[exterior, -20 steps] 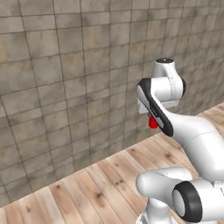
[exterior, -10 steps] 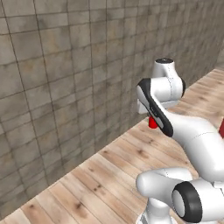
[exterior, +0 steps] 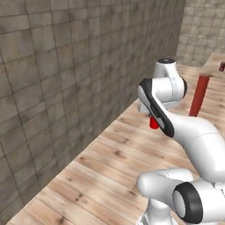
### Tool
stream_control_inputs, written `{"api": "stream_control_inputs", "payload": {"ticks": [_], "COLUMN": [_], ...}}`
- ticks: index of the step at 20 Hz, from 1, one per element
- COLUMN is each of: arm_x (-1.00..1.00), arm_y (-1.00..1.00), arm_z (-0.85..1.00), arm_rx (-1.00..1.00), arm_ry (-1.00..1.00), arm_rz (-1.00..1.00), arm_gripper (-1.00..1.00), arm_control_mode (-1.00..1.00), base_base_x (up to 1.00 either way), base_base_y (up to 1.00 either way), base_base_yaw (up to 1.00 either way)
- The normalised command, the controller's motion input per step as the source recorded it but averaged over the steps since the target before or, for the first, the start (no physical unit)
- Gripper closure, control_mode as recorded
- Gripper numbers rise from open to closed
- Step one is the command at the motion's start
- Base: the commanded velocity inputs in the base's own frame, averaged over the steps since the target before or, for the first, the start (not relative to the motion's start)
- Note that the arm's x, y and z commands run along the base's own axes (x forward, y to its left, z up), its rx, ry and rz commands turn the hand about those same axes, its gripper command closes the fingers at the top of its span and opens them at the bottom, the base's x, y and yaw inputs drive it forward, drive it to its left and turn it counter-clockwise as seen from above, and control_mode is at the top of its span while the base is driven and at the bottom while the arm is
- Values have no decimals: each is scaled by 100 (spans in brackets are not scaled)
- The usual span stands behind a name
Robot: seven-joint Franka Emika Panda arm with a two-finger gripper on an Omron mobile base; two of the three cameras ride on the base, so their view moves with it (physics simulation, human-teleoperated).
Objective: Four empty soda cans are scattered around the kitchen. Gather all the cans and cluster them next to the stove for recycling.
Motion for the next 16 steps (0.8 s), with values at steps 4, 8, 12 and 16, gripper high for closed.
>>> {"api": "stream_control_inputs", "payload": {"ticks": [4,8,12,16], "arm_x": [0,0,0,0], "arm_y": [0,0,0,0], "arm_z": [0,0,0,0], "arm_rx": [0,0,0,0], "arm_ry": [0,0,0,0], "arm_rz": [0,0,0,0], "arm_gripper": [100,100,100,100], "arm_control_mode": [100,100,100,100], "base_base_x": [30,61,76,89], "base_base_y": [-14,-3,-5,-8], "base_base_yaw": [-26,-16,-8,-4]}}
